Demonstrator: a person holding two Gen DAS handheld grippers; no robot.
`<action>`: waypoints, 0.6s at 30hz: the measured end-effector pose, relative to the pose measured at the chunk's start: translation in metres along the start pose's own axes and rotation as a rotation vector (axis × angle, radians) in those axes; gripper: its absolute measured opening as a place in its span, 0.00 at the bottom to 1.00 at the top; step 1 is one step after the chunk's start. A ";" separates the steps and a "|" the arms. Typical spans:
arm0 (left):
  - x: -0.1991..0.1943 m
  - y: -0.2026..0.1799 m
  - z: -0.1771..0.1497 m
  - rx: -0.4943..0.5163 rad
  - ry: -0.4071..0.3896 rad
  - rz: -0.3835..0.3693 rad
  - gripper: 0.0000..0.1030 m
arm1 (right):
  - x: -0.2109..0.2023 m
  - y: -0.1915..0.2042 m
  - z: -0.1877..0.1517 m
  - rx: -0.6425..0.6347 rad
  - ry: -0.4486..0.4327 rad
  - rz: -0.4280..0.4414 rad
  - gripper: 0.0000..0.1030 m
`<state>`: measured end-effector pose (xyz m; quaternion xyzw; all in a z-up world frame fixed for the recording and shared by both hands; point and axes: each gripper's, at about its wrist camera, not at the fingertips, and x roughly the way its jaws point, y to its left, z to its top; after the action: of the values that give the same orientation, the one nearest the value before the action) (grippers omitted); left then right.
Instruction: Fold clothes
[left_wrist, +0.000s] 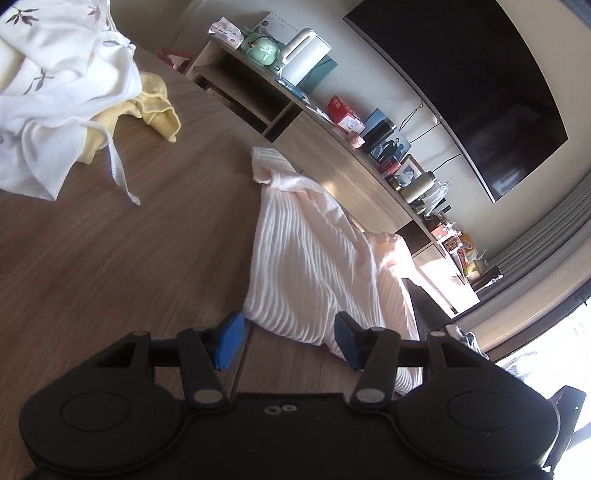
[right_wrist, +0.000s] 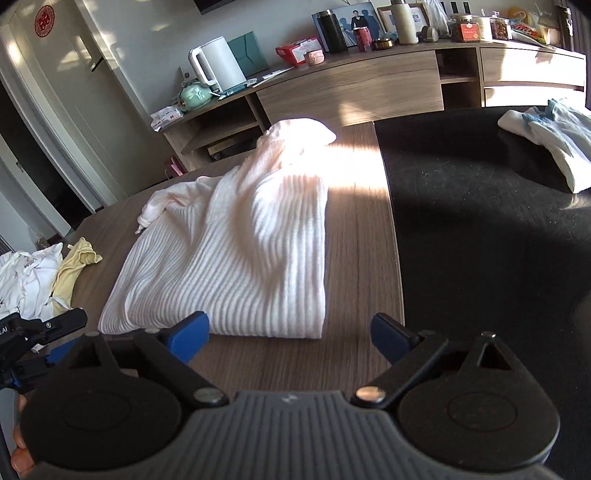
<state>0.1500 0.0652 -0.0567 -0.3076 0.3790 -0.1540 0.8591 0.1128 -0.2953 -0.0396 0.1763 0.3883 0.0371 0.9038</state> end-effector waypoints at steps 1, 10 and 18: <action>0.002 0.004 0.002 -0.021 -0.001 -0.016 0.52 | 0.002 0.000 0.002 0.001 -0.004 0.003 0.94; -0.005 -0.014 0.009 0.053 -0.042 0.031 0.52 | 0.001 0.015 0.012 -0.081 -0.024 -0.028 0.94; -0.032 -0.102 -0.030 0.505 -0.115 0.325 0.52 | -0.037 0.043 -0.027 -0.215 -0.097 -0.181 0.94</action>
<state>0.1032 -0.0092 0.0113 -0.0280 0.3238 -0.0865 0.9418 0.0707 -0.2548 -0.0163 0.0444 0.3523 -0.0119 0.9347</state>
